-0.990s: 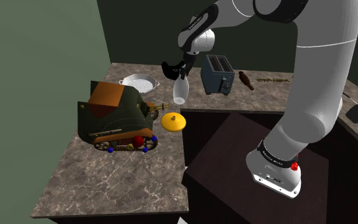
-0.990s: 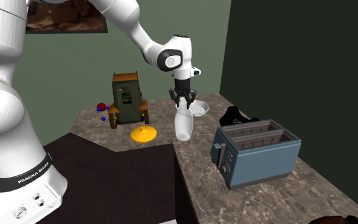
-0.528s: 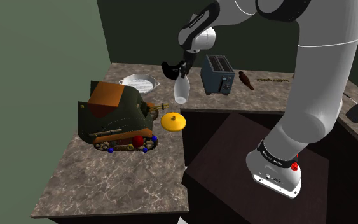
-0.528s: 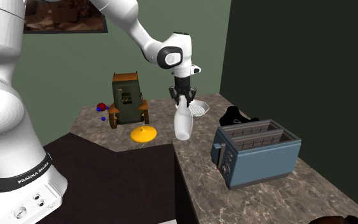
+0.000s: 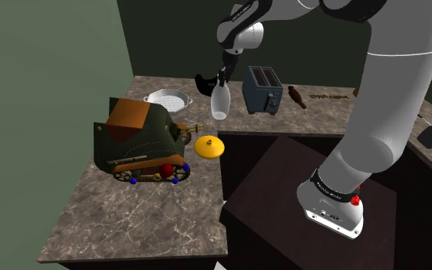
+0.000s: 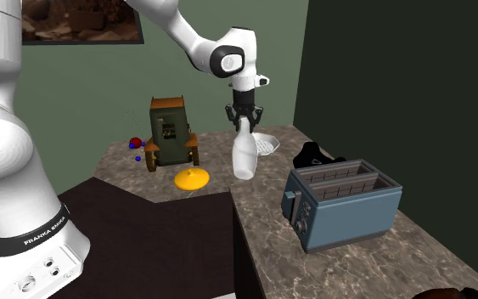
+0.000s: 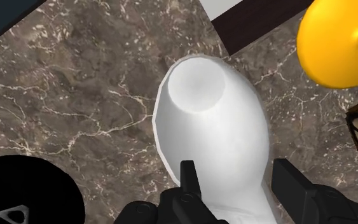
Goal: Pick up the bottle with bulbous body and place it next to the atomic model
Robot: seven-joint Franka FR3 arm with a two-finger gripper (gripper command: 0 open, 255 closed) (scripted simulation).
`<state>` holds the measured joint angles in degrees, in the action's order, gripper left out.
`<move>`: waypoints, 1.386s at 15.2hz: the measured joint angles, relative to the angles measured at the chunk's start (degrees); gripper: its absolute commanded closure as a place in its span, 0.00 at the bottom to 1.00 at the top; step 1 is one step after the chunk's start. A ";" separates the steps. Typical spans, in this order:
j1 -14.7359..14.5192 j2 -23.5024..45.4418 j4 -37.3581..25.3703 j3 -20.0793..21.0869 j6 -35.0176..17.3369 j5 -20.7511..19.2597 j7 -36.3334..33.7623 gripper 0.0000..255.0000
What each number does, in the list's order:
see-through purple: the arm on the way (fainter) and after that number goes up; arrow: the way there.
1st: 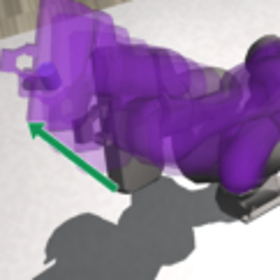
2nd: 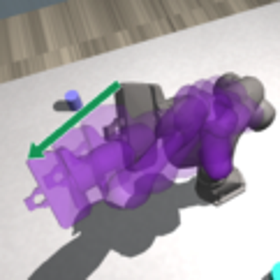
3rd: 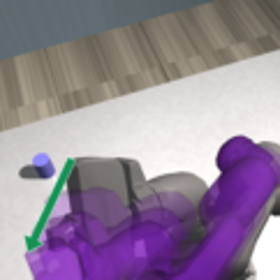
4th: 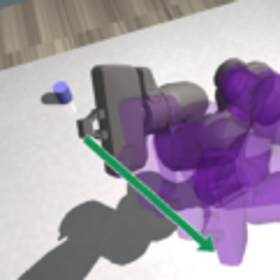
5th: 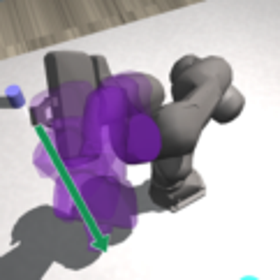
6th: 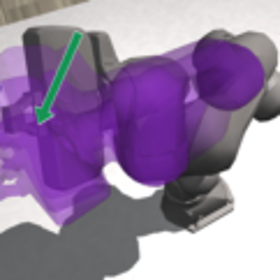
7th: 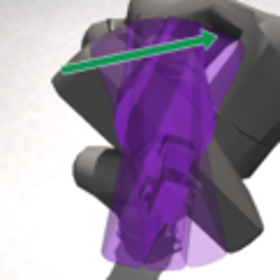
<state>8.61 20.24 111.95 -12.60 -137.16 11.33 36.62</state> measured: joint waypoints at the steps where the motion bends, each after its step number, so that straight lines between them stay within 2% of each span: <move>1: -0.04 -0.45 -0.14 -0.09 0.57 -0.19 -0.13 1.00; 21: -0.82 -7.51 -6.63 -1.28 13.80 -3.56 -3.04 1.00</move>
<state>7.80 12.73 105.32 -13.88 -123.36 7.77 33.58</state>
